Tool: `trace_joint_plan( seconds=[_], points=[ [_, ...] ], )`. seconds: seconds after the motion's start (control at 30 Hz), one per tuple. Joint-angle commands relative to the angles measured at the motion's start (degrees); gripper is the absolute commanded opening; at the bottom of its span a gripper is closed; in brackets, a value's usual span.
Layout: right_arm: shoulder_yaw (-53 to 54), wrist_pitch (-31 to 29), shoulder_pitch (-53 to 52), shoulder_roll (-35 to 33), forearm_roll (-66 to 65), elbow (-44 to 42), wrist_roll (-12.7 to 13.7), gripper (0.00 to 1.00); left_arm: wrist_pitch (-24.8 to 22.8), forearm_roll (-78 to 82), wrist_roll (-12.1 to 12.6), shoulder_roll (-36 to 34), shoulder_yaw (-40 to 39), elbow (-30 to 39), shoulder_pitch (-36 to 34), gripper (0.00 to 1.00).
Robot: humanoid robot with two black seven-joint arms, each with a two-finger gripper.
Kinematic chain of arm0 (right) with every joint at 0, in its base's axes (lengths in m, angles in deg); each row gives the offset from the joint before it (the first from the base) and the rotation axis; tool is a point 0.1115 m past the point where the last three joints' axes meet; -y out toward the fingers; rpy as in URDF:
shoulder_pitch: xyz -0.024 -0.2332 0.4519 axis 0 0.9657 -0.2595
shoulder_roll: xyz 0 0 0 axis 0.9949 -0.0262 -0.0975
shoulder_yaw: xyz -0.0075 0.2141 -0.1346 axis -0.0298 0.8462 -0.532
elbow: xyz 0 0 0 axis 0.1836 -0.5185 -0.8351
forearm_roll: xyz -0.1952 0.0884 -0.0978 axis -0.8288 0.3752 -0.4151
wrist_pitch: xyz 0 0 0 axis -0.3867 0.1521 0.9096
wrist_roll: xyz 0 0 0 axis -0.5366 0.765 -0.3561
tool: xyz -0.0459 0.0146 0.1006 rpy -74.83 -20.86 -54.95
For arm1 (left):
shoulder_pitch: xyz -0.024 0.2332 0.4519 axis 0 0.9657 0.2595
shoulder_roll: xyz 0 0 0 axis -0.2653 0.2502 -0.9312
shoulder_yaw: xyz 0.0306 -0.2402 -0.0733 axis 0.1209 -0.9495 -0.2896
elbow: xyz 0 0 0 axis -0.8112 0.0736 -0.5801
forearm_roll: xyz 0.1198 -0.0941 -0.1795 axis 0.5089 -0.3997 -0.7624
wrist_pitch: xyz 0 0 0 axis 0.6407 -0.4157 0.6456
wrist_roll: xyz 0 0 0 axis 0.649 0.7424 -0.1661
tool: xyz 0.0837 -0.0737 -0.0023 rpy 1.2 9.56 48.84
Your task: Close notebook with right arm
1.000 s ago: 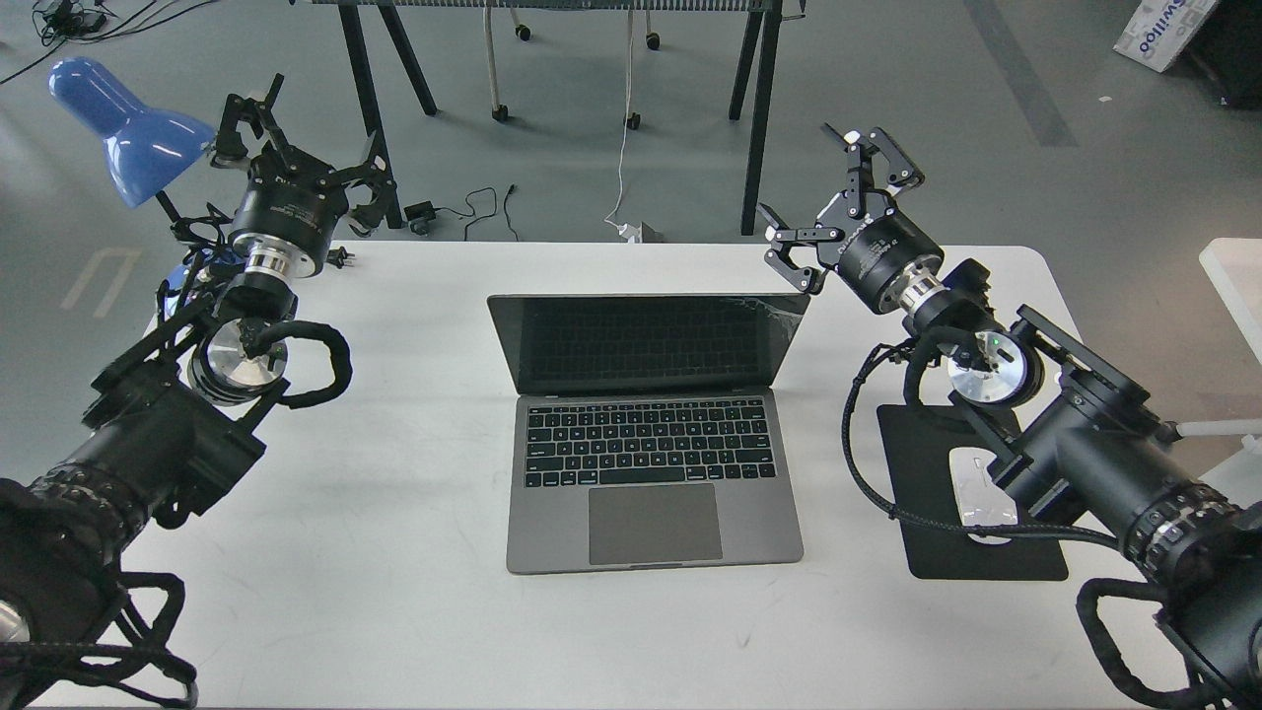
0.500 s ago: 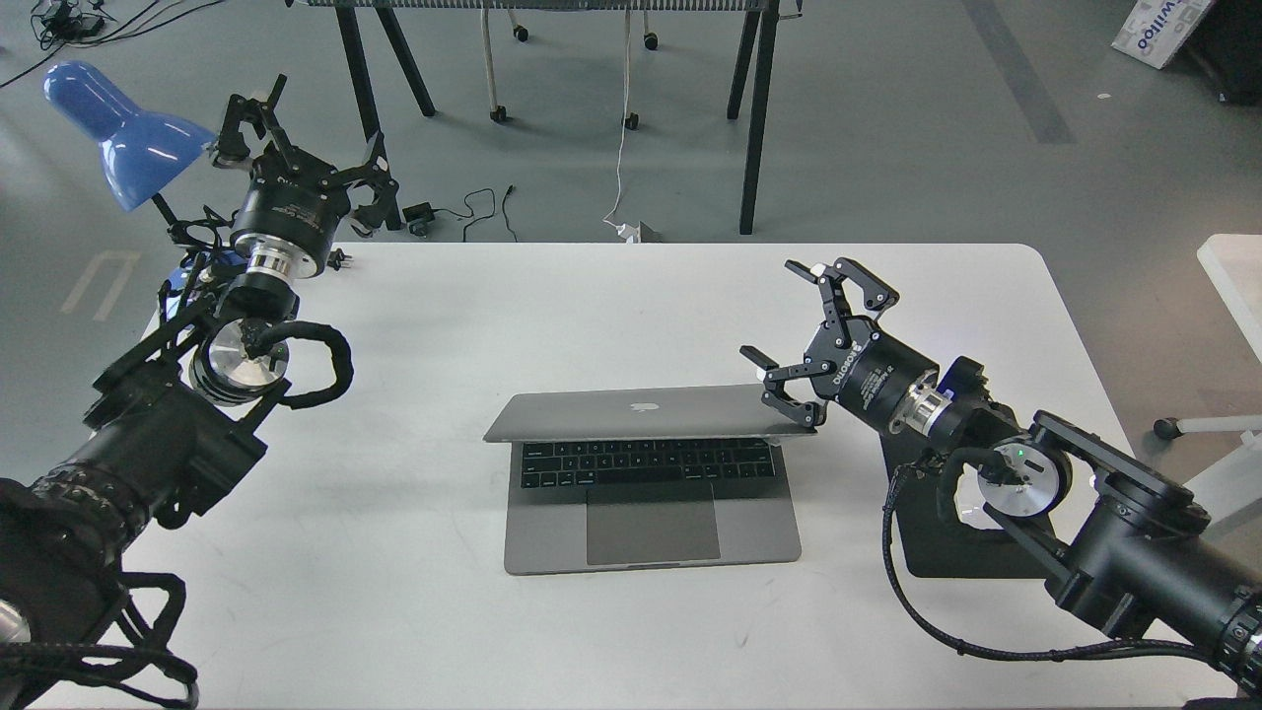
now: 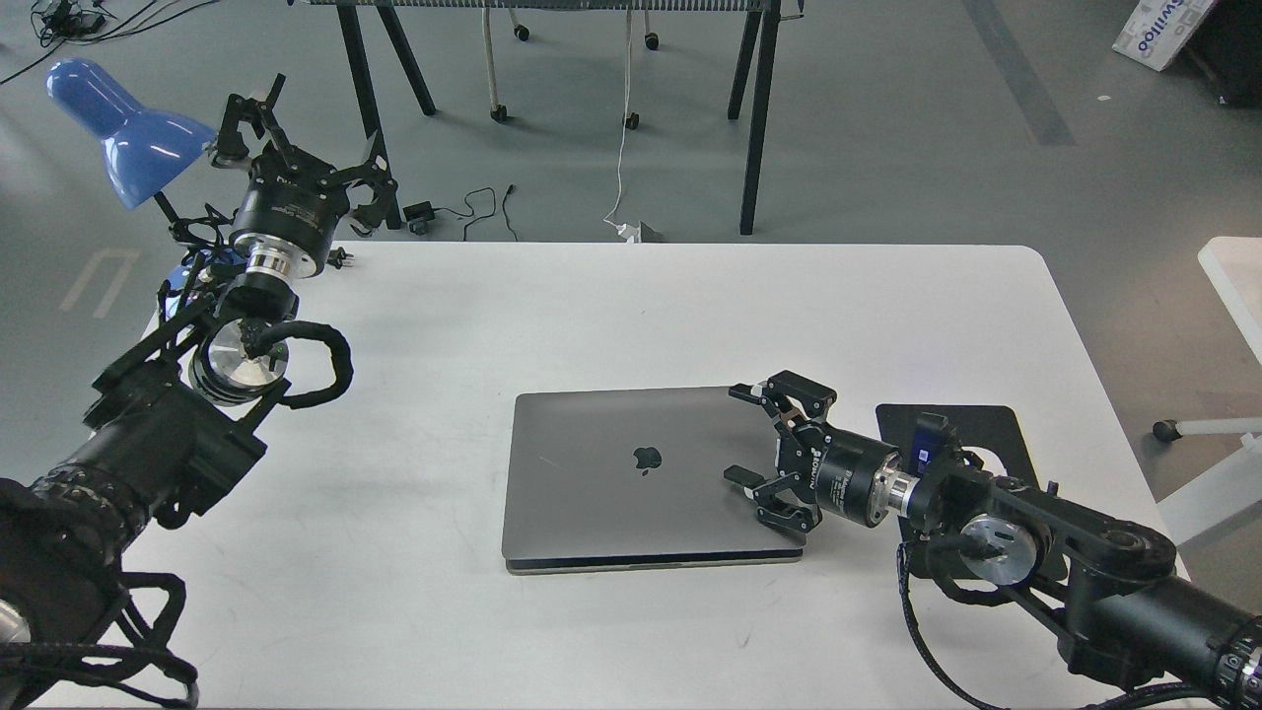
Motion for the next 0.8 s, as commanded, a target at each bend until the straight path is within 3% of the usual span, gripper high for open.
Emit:
trace_joint_plan(
  seconds=[0.0, 0.5, 0.77],
  points=[
    [0.09, 0.21, 0.38, 0.15, -1.23, -0.51, 0.01, 1.0, 0.0, 0.0, 0.09, 0.01, 0.0, 0.0, 0.0, 1.0],
    [1.66, 1.53, 0.12, 1.2, -0.53, -1.92, -0.07, 1.0, 0.0, -0.09, 0.0, 0.01, -0.08, 0.0, 0.0, 1.0],
    [21.42, 0.38, -0.15, 1.11, -0.35, 3.27, 0.36, 1.0, 0.0, -0.09, 0.0, 0.01, -0.26, 0.0, 0.0, 1.0]
  ],
)
